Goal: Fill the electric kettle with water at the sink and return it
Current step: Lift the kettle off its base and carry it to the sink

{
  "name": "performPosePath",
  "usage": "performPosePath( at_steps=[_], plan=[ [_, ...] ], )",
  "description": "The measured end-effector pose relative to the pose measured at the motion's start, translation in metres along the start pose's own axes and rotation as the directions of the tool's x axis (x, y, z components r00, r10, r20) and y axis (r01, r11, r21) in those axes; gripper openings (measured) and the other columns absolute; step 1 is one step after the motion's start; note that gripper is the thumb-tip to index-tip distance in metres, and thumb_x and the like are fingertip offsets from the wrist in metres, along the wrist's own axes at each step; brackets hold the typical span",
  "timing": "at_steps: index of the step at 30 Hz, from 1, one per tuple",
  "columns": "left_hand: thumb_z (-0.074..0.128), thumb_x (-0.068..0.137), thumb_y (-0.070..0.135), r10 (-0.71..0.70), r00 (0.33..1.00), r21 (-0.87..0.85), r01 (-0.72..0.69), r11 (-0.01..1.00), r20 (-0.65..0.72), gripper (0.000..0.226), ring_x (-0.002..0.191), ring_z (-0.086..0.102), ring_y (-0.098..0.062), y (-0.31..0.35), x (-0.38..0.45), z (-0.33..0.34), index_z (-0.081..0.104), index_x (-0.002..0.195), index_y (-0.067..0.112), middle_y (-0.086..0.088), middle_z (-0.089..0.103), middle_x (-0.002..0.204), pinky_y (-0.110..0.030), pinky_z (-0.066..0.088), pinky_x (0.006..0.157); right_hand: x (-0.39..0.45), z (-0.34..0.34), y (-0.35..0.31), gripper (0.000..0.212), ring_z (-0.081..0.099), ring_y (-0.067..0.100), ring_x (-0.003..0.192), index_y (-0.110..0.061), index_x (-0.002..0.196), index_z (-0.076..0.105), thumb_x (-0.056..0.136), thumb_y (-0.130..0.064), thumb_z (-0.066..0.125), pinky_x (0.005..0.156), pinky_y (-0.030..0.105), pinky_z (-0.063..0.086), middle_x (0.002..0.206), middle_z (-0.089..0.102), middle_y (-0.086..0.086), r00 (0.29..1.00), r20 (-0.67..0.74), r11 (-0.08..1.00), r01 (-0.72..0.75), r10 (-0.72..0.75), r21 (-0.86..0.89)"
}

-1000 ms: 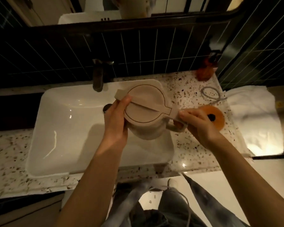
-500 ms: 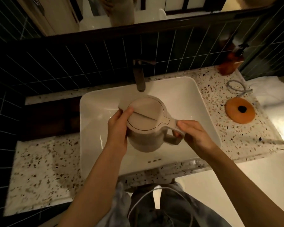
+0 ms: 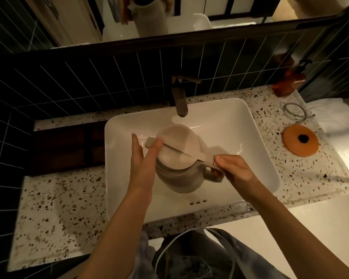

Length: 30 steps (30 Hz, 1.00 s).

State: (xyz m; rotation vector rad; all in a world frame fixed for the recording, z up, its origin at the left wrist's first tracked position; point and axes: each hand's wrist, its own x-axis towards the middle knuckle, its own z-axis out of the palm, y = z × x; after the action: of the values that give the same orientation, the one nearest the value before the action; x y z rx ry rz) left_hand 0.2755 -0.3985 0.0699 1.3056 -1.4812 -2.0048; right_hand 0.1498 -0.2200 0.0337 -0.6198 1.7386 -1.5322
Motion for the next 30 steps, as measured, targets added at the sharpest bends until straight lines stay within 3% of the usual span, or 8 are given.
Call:
performPosePath(
  at_steps=[3, 5, 8, 14, 17, 21, 25, 30],
  plan=[
    [0.063, 0.089, 0.041, 0.238, 0.971, 0.172, -0.232, 0.957, -0.014, 0.064, 0.145, 0.021, -0.004, 0.004, -0.002, 0.004, 0.037, 0.147, 0.036, 0.014, 0.026, 0.159, -0.035, 0.024, 0.119, 0.002, -0.002, 0.004, 0.056, 0.042, 0.045, 0.07, 0.008, 0.066, 0.047, 0.091, -0.042, 0.046, 0.07, 0.047, 0.038, 0.067, 0.041, 0.028, 1.0, -0.005, 0.999, -0.009, 0.009, -0.039],
    [0.06, 0.092, 0.035, 0.312, 0.95, 0.193, -0.307, 0.932, 0.002, 0.054, 0.143, 0.03, -0.006, 0.005, -0.006, 0.008, 0.045, 0.143, 0.029, 0.013, 0.041, 0.152, -0.031, 0.029, 0.117, 0.002, -0.003, 0.005, 0.056, 0.045, 0.043, 0.071, 0.006, 0.066, 0.05, 0.09, -0.045, 0.046, 0.072, 0.042, 0.04, 0.067, 0.045, 0.025, 1.0, -0.011, 0.998, -0.009, 0.008, -0.057],
    [0.058, 0.095, 0.029, 0.288, 0.957, 0.117, -0.289, 0.95, 0.026, 0.049, 0.125, 0.052, -0.004, 0.009, -0.015, 0.021, 0.049, 0.142, 0.023, 0.013, 0.059, 0.132, -0.013, 0.044, 0.099, 0.005, -0.006, 0.005, 0.058, 0.044, 0.039, 0.066, 0.008, 0.064, 0.048, 0.088, -0.045, 0.047, 0.071, 0.037, 0.041, 0.065, 0.045, 0.025, 1.0, 0.0, 0.998, -0.005, 0.005, -0.055],
    [0.067, 0.089, 0.026, 0.182, 0.978, 0.104, -0.172, 0.98, -0.1, 0.038, 0.105, 0.062, -0.007, 0.007, -0.022, 0.045, 0.06, 0.126, 0.023, 0.008, 0.067, 0.116, -0.03, 0.053, 0.093, 0.01, -0.01, -0.002, 0.047, 0.045, 0.014, 0.056, -0.007, 0.056, 0.051, 0.083, -0.046, 0.051, 0.061, 0.02, 0.04, 0.056, 0.043, 0.006, 1.0, 0.006, 0.998, -0.013, 0.013, -0.059],
    [0.067, 0.09, 0.024, 0.182, 0.975, 0.124, -0.167, 0.978, -0.125, 0.034, 0.105, 0.062, -0.009, 0.011, -0.024, 0.052, 0.061, 0.123, 0.022, 0.006, 0.067, 0.115, -0.034, 0.053, 0.095, 0.012, -0.015, -0.003, 0.052, 0.043, 0.014, 0.054, -0.001, 0.056, 0.05, 0.083, -0.045, 0.051, 0.059, 0.019, 0.039, 0.055, 0.043, 0.006, 1.0, 0.01, 0.999, 0.001, -0.001, -0.055],
    [0.064, 0.091, 0.023, 0.273, 0.958, 0.192, -0.253, 0.948, -0.088, 0.038, 0.108, 0.062, -0.011, 0.017, -0.029, 0.057, 0.059, 0.128, 0.018, 0.002, 0.066, 0.12, -0.027, 0.053, 0.093, 0.013, -0.021, -0.002, 0.059, 0.04, 0.022, 0.056, 0.011, 0.061, 0.048, 0.085, -0.043, 0.052, 0.058, 0.023, 0.037, 0.058, 0.039, 0.02, 1.0, 0.017, 0.998, 0.009, -0.008, -0.06],
    [0.062, 0.093, 0.022, 0.412, 0.911, 0.326, -0.393, 0.86, 0.01, 0.033, 0.107, 0.058, -0.006, 0.021, -0.033, 0.067, 0.057, 0.125, 0.026, 0.011, 0.062, 0.116, -0.01, 0.049, 0.086, 0.014, -0.02, -0.002, 0.047, 0.037, 0.024, 0.056, -0.008, 0.056, 0.055, 0.086, -0.045, 0.051, 0.058, 0.032, 0.033, 0.056, 0.041, 0.008, 0.999, 0.037, 0.992, -0.002, 0.007, -0.124],
    [0.059, 0.095, 0.02, 0.483, 0.875, 0.358, -0.459, 0.813, 0.024, 0.04, 0.116, 0.057, -0.008, 0.019, -0.036, 0.079, 0.053, 0.135, 0.019, 0.003, 0.062, 0.129, -0.012, 0.046, 0.094, 0.018, -0.025, 0.0, 0.058, 0.038, 0.021, 0.056, 0.008, 0.059, 0.048, 0.083, -0.045, 0.051, 0.057, 0.023, 0.035, 0.057, 0.039, 0.013, 1.0, 0.017, 0.998, -0.008, 0.009, -0.061]
  ],
)
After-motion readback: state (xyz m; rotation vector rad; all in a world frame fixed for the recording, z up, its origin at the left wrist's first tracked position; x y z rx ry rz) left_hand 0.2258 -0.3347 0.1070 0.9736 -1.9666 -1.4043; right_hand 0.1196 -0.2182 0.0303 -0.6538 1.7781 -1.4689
